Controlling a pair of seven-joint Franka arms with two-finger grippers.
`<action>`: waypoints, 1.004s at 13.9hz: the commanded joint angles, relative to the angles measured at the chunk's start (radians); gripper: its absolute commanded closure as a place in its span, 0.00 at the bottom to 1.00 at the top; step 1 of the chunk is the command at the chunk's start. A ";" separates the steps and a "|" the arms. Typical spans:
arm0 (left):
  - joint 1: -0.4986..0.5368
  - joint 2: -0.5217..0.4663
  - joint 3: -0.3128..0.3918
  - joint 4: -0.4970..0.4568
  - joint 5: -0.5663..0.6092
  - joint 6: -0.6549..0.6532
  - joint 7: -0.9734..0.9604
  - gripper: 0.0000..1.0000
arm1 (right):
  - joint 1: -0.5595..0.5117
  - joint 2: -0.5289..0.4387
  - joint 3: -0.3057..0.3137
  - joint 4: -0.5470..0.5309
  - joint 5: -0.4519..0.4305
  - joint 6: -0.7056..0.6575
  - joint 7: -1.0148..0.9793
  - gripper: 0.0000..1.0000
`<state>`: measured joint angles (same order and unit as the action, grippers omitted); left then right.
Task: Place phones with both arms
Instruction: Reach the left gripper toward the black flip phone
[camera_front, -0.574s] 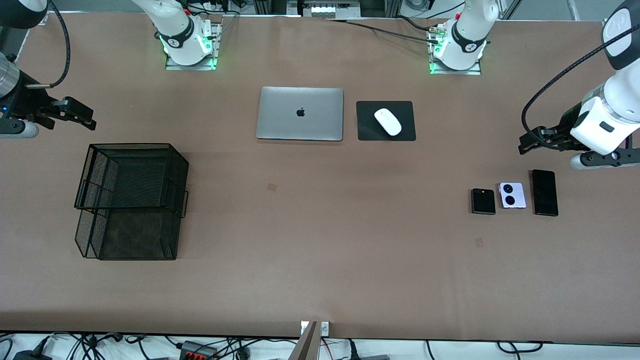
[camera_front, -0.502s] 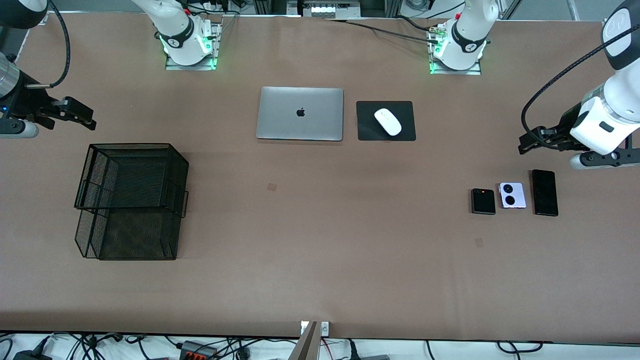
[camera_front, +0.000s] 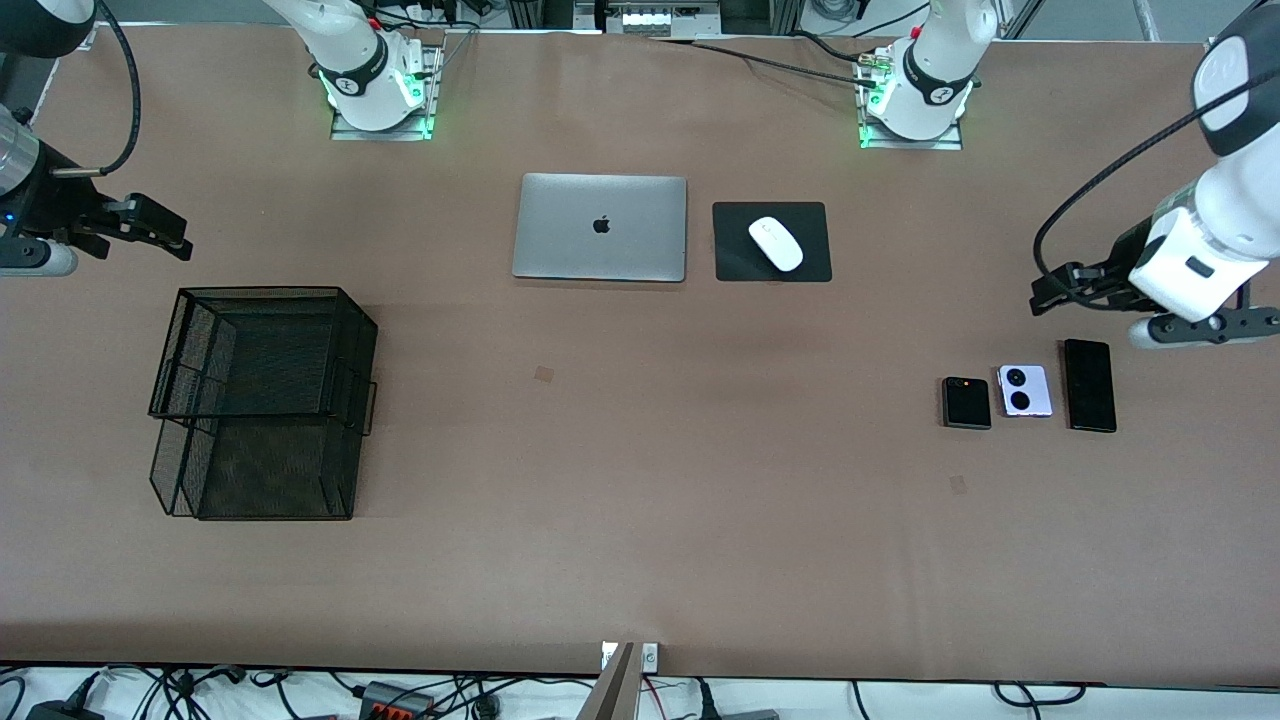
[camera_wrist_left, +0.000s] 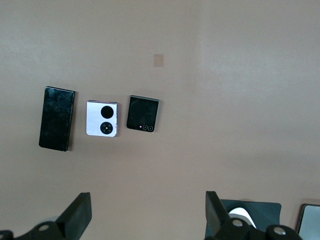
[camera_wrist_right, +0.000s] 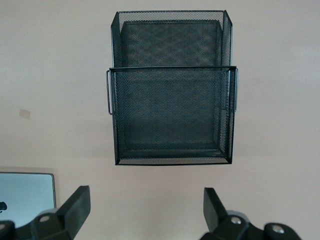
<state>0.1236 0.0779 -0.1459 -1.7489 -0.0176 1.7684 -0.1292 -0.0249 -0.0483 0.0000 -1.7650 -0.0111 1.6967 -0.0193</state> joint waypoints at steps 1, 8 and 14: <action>0.002 0.057 -0.011 0.002 0.010 0.016 0.022 0.00 | -0.009 -0.027 0.005 -0.022 0.014 -0.002 -0.001 0.00; 0.002 0.201 -0.009 -0.063 0.004 0.244 0.088 0.00 | -0.009 -0.025 0.005 -0.021 0.014 0.000 -0.001 0.00; 0.016 0.267 -0.008 -0.173 0.005 0.501 0.177 0.00 | -0.009 -0.027 0.003 -0.019 0.014 -0.003 -0.001 0.00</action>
<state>0.1305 0.3643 -0.1506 -1.8526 -0.0176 2.1775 0.0102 -0.0251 -0.0485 0.0000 -1.7651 -0.0110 1.6967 -0.0192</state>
